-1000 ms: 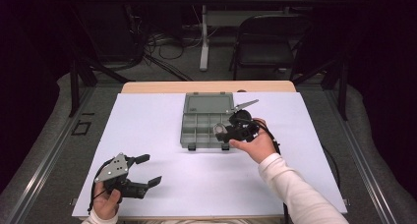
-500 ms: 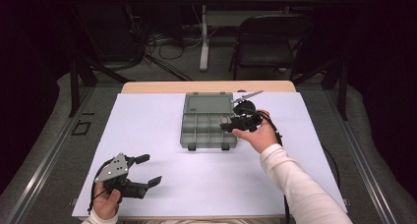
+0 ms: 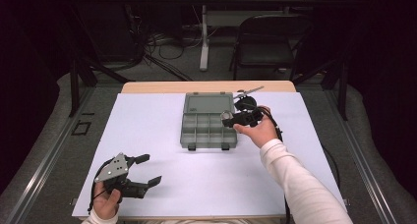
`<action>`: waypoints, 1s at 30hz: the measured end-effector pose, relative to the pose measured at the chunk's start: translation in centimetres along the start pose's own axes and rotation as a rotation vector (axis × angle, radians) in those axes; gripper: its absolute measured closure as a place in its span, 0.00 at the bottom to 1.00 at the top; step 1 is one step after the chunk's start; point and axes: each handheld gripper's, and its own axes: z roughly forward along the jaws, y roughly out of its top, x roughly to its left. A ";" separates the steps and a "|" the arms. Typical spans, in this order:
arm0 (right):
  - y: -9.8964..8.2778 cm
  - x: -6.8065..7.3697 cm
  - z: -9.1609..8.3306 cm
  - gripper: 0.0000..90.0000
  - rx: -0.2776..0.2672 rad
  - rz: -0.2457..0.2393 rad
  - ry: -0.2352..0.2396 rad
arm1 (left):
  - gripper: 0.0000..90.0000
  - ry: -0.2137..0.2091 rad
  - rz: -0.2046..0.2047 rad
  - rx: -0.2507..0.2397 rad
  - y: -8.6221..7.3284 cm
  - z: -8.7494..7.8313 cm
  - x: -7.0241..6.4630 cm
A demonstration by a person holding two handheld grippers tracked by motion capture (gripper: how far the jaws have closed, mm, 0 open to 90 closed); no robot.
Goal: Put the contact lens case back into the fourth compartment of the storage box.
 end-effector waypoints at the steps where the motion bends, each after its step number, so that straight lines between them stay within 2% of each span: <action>1: 0.0 -0.1 0.0 0.54 0.001 0.002 0.000 | 0.18 0.000 -0.001 0.000 0.0 0.0 0.0; 8: 0.3 -0.8 0.8 0.54 0.005 0.016 -0.007 | 0.18 -0.002 -0.004 0.002 0.0 0.1 0.1; 19: 0.9 -2.2 3.1 0.54 0.034 0.037 -0.023 | 0.18 0.001 -0.008 0.004 0.0 0.2 0.3; 30: 1.1 -2.8 4.6 0.54 0.067 0.053 -0.032 | 0.18 -0.006 -0.005 0.006 0.1 0.6 0.4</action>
